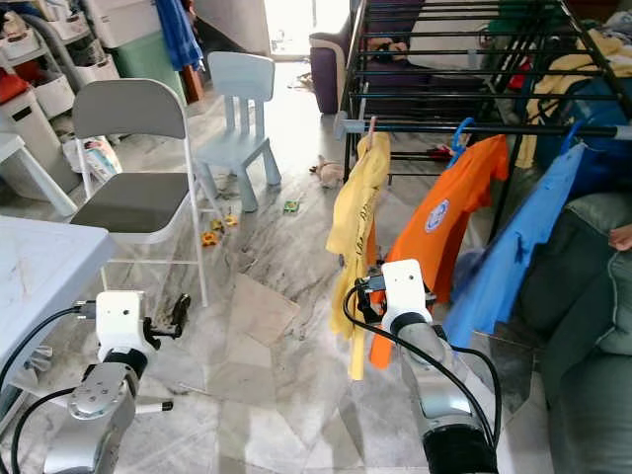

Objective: Hang hanger

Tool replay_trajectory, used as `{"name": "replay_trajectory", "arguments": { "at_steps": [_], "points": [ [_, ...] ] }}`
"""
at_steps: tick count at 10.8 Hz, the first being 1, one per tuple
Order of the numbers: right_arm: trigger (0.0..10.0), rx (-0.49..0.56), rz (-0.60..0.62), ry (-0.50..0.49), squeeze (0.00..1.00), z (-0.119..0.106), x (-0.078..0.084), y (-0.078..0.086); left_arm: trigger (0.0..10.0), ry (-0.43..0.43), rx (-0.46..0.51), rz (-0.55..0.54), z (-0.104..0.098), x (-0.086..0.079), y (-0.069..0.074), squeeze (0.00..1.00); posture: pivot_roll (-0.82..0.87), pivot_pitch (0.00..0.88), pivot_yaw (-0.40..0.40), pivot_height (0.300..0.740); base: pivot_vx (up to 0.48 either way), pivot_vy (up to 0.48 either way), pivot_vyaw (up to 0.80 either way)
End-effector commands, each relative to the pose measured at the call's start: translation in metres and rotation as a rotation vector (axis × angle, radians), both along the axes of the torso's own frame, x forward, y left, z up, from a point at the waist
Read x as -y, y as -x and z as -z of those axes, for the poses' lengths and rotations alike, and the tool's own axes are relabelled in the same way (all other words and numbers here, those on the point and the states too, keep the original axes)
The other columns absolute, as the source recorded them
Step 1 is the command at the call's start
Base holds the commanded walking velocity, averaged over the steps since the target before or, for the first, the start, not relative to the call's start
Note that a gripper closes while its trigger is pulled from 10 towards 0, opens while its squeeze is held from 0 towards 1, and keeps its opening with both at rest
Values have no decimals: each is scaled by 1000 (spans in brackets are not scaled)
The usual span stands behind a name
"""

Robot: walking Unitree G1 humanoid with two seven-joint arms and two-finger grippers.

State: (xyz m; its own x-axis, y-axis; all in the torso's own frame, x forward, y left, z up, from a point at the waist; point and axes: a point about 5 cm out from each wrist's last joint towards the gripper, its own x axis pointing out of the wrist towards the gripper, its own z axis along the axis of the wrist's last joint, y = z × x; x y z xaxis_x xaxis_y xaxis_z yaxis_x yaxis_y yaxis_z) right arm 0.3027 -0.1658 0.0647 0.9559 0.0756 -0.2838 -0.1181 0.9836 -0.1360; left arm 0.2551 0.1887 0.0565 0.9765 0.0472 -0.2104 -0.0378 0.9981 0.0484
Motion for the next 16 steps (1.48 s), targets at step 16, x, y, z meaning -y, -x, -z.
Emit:
{"name": "replay_trajectory", "arguments": {
  "at_steps": [16],
  "points": [
    [10000, -685, 86, -273, 0, 131, 9, 85, 10000, 34, -743, -5, 139, 0, 71, 0, -111, 0, 91, 740, 0, 0, 0]
  ]
}}
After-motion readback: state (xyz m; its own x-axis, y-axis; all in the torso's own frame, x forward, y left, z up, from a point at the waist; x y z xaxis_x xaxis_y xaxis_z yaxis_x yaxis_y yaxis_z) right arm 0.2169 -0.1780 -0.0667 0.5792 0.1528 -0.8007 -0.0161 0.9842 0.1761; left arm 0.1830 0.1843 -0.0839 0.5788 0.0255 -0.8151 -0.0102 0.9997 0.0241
